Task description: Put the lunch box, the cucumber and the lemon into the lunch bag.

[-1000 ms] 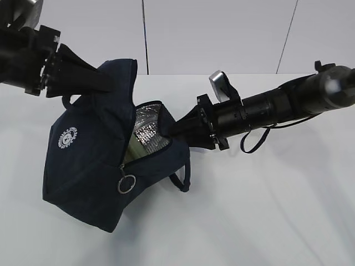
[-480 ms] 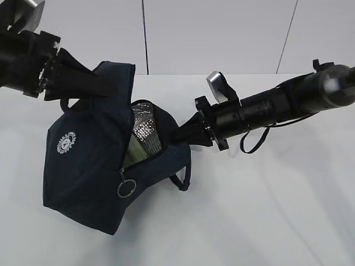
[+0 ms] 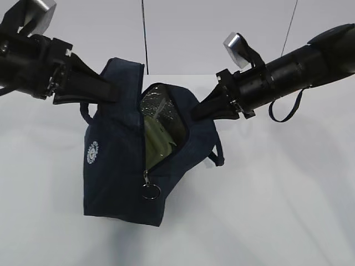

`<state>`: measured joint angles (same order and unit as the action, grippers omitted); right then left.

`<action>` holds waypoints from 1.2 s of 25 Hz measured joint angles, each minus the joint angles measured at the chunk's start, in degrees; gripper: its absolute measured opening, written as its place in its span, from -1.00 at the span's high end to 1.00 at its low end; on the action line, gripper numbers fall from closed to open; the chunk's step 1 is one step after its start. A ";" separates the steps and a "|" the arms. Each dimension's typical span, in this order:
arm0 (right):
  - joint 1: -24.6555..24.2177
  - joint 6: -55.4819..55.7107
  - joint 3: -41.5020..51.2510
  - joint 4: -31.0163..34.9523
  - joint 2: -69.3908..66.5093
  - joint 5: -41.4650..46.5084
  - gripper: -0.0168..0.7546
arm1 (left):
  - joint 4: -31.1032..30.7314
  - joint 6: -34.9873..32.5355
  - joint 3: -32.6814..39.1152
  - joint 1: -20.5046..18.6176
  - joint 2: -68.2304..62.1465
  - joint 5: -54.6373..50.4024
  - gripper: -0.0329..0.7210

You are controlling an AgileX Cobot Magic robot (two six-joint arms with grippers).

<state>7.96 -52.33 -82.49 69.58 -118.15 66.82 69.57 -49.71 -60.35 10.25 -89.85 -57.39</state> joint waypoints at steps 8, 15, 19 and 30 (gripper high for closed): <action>-2.91 2.02 0.22 -4.08 5.35 0.41 0.95 | -0.63 0.00 -2.97 6.17 -4.67 3.01 0.87; -5.30 3.91 0.22 -7.78 10.29 1.00 0.95 | -1.06 0.00 -10.77 10.64 -10.04 3.09 0.87; -5.82 4.01 -1.16 -8.05 11.57 1.28 0.95 | -1.06 0.00 -13.25 11.42 -11.69 5.04 0.87; -5.86 4.14 -7.10 -8.74 11.25 -2.41 0.95 | -0.73 0.00 -21.72 11.42 -20.65 8.05 0.87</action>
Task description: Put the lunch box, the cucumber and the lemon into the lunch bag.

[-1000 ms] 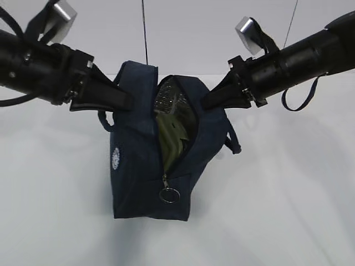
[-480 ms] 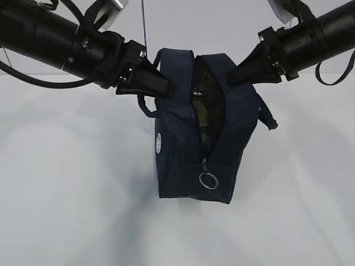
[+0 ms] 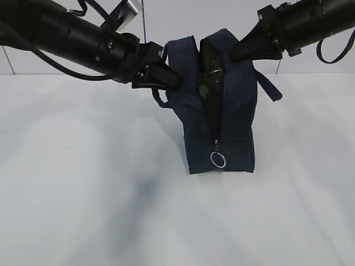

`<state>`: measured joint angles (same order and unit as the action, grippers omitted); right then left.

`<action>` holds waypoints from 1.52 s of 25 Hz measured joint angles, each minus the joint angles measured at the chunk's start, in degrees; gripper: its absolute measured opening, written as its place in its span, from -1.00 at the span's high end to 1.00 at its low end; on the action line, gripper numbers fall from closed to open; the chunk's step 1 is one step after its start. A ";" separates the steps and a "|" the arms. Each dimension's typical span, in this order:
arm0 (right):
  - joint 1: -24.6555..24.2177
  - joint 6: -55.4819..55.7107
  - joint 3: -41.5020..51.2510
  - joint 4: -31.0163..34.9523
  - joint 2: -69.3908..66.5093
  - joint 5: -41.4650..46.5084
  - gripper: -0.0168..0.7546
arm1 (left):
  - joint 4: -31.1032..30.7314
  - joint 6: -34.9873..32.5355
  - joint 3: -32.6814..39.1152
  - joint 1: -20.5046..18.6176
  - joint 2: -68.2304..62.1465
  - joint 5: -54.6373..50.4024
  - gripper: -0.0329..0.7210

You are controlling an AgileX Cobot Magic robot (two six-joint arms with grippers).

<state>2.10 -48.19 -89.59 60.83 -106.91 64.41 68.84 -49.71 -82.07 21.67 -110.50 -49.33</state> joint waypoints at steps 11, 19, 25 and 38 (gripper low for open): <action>-0.09 -1.54 -0.13 0.52 -5.40 -4.58 0.95 | -0.21 0.00 -3.37 0.00 -3.80 2.84 0.87; 0.10 -4.68 -0.13 2.05 -5.65 -6.70 0.95 | -3.78 0.00 -3.47 0.00 -4.16 5.29 0.87; 0.10 -5.03 -0.13 2.99 -6.25 -6.99 0.95 | -4.15 0.00 -3.47 0.00 -4.25 5.59 0.87; 0.10 -6.21 -0.58 4.85 -6.39 -3.87 0.17 | -4.42 0.00 -3.47 0.00 -4.25 5.67 0.87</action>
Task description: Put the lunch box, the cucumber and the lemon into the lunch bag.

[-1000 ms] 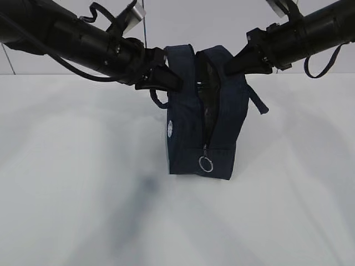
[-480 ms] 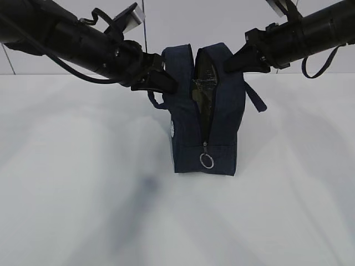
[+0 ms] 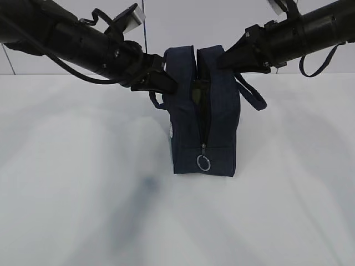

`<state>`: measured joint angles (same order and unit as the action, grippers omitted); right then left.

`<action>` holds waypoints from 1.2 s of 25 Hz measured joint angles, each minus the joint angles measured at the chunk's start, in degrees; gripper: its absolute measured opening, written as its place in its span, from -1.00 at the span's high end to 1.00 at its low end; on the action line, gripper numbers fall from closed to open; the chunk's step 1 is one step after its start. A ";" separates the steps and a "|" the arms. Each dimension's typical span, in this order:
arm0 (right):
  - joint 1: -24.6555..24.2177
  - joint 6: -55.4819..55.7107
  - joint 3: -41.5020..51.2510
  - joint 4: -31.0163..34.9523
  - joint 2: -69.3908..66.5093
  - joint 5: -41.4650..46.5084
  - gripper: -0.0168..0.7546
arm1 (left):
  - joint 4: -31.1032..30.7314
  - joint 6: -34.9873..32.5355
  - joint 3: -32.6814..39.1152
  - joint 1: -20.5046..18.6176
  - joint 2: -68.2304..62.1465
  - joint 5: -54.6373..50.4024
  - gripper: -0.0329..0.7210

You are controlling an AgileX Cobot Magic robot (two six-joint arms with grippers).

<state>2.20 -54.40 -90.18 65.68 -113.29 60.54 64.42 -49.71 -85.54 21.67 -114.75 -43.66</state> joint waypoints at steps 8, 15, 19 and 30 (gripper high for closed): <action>0.00 4.46 -5.76 -9.91 0.00 7.57 -0.06 | -0.13 -0.04 0.00 0.00 0.00 0.00 0.87; 0.00 10.96 -14.00 -18.20 2.59 8.99 -0.07 | -0.03 -0.04 0.00 0.00 0.00 0.00 0.87; 0.00 14.53 -14.37 -26.88 5.74 9.62 -0.07 | -0.03 -0.04 0.00 0.00 0.00 0.00 0.87; 0.00 23.29 -10.40 -41.16 16.03 10.23 -0.07 | -0.03 -0.04 0.00 0.00 0.00 0.04 0.87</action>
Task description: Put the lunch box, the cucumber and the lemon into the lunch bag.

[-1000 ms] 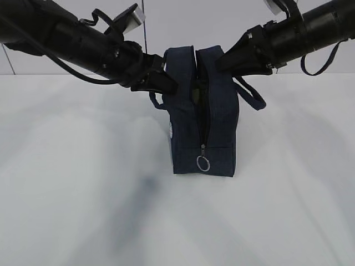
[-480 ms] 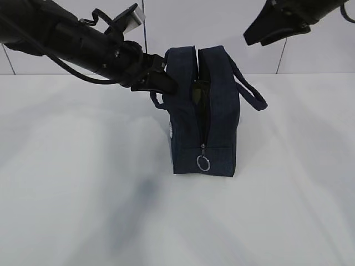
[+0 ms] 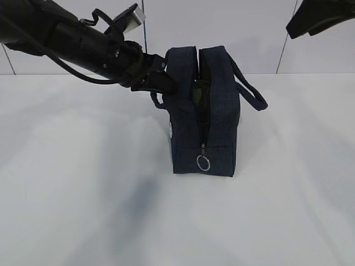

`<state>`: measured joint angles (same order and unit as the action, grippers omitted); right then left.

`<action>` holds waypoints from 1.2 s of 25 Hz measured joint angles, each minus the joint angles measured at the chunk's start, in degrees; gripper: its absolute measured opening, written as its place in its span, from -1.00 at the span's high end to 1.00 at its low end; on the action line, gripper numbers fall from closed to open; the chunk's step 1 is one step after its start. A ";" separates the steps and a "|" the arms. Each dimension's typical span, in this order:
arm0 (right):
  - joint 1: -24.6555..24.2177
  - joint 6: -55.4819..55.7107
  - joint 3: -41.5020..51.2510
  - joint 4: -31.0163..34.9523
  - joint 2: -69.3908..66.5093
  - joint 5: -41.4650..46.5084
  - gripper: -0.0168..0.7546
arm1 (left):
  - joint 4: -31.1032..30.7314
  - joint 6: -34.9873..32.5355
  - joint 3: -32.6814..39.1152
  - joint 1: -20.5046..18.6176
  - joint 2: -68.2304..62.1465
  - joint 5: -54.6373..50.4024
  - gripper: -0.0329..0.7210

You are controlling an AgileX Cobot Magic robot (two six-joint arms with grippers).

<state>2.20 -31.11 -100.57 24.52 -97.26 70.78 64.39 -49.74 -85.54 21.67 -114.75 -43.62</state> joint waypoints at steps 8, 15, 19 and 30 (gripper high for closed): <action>0.00 -4.34 20.29 4.31 13.55 -3.90 -0.07 | 0.00 0.00 0.00 0.00 0.00 0.00 0.87; 0.00 -20.11 38.27 22.02 17.43 -8.45 -0.07 | 0.00 0.00 0.00 0.00 0.00 0.00 0.87; 0.00 -29.52 47.15 30.55 17.53 -9.38 -0.07 | 0.00 0.00 0.00 0.00 0.00 0.00 0.87; 0.00 -57.92 62.98 48.10 17.68 -14.78 -0.07 | 0.00 0.00 0.00 0.00 0.00 0.00 0.87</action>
<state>2.20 -89.03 -37.59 72.61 -79.59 56.00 64.39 -49.74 -85.54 21.67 -114.75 -43.62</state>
